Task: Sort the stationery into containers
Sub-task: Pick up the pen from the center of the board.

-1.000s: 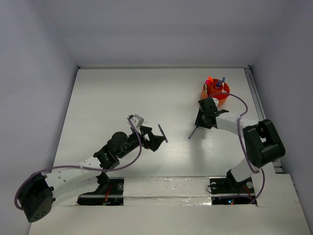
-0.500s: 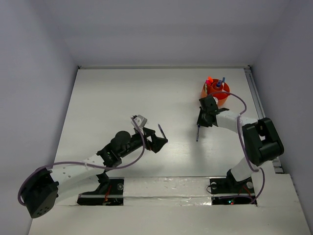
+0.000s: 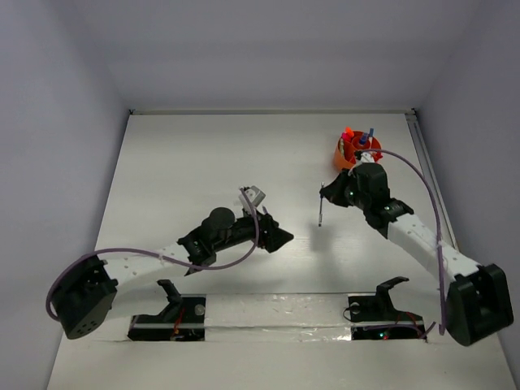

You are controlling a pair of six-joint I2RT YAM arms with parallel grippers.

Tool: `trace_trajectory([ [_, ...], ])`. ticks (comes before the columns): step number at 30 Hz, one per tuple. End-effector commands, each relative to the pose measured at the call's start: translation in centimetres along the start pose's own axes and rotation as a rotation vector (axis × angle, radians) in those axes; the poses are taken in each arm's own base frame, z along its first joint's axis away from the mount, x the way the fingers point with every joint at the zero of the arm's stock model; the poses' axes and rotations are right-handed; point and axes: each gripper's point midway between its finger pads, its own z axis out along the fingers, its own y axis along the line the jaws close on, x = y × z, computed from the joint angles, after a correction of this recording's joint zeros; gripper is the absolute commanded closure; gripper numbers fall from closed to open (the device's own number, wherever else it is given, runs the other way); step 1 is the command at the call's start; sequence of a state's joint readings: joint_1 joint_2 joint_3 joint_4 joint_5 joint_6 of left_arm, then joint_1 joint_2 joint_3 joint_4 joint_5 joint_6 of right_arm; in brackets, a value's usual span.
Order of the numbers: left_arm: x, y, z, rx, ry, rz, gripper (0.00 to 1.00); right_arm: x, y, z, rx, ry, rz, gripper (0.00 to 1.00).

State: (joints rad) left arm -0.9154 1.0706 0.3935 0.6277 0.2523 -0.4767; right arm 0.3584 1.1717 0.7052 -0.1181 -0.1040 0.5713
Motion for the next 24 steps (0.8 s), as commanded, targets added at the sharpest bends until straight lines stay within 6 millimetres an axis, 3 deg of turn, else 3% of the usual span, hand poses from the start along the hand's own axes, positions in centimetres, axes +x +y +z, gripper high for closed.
trace_trajectory([
  [1,-3.0,-2.2,2.1,0.058,-0.065,-0.004,0.28,-2.6,6.9,-3.5,-0.279,-0.117,-0.012,1.00],
  [6,-5.1,-3.2,3.4,0.073,-0.117,-0.022,0.35,-2.4,9.4,-5.1,-0.370,-0.157,-0.023,1.00],
  [11,-5.5,-2.9,4.9,0.060,-0.119,-0.038,0.41,-1.3,12.4,-5.9,-0.487,-0.141,-0.027,1.00],
  [18,-5.8,-2.6,5.5,0.050,-0.138,-0.050,0.51,-0.4,13.8,-6.0,-0.533,-0.131,-0.028,1.00],
  [22,-5.3,-2.3,5.7,0.048,-0.134,-0.061,0.66,-0.2,14.3,-6.2,-0.549,-0.127,-0.031,1.00],
  [24,-5.2,-2.1,5.6,0.044,-0.139,-0.063,0.67,-0.2,14.3,-6.1,-0.550,-0.123,-0.030,1.00],
])
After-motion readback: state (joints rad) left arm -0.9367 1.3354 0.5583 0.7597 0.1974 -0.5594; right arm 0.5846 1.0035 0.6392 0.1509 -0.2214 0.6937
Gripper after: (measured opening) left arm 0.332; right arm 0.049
